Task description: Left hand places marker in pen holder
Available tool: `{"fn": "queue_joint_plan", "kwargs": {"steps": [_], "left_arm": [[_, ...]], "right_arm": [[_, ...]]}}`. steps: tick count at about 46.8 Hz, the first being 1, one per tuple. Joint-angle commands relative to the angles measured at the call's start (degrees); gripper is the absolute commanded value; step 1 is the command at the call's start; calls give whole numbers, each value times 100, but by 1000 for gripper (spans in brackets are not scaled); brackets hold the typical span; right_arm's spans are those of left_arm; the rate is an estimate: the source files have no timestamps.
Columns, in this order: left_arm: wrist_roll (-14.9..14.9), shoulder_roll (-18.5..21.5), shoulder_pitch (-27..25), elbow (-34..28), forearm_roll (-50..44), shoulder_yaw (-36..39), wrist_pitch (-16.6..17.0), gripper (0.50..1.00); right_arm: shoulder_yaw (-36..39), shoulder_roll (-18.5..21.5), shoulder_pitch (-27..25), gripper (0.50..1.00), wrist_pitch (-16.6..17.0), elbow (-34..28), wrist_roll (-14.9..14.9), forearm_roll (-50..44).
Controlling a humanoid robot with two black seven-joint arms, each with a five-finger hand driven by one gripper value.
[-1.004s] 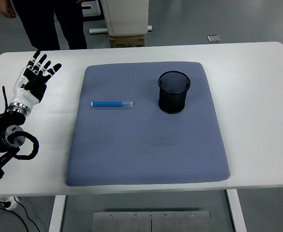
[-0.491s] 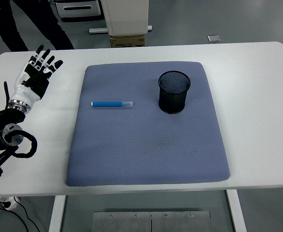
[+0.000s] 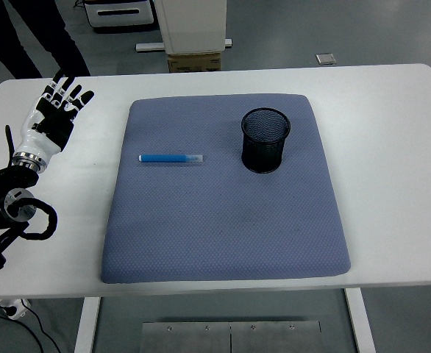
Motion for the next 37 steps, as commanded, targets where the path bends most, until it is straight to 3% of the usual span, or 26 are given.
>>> {"fn": "queue_joint_plan", "kwargs": {"steps": [1, 10, 11, 14, 15, 20, 23, 32, 33, 37], "left_arm": [[-2, 24, -130, 17, 23, 43, 53, 1000], [16, 77, -772, 17, 612, 729, 53, 1000], [7, 103, -1059, 17, 612, 1260, 71, 1000], [-2, 191, -1211, 17, 612, 1626, 71, 1000], [-45, 400, -1394, 17, 604, 2087, 71, 1000], [-292, 542, -1747, 17, 656, 2828, 53, 1000], [-292, 578, -1984, 17, 665, 3364, 45, 1000], [-292, 525, -2661, -53, 595, 4974, -8, 1000], [-292, 455, -2905, -106, 577, 5488, -8, 1000], [-292, 253, -3337, -176, 586, 6325, 18, 1000]], "right_arm": [[0, 0, 0, 1000, 0, 2, 4, -1], [0, 0, 0, 1000, 0, 2, -4, -1], [0, 0, 0, 1000, 0, -7, -4, 7], [0, 0, 0, 1000, 0, 2, 4, -1], [0, 0, 0, 1000, 0, 2, 4, -1], [0, 0, 0, 1000, 0, -7, 4, -1], [0, 0, 0, 1000, 0, 2, -4, -1], [0, 0, 0, 1000, 0, -7, -4, -1], [0, 0, 0, 1000, 0, -7, 4, -1], [0, 0, 0, 1000, 0, -7, -4, -1]]}}
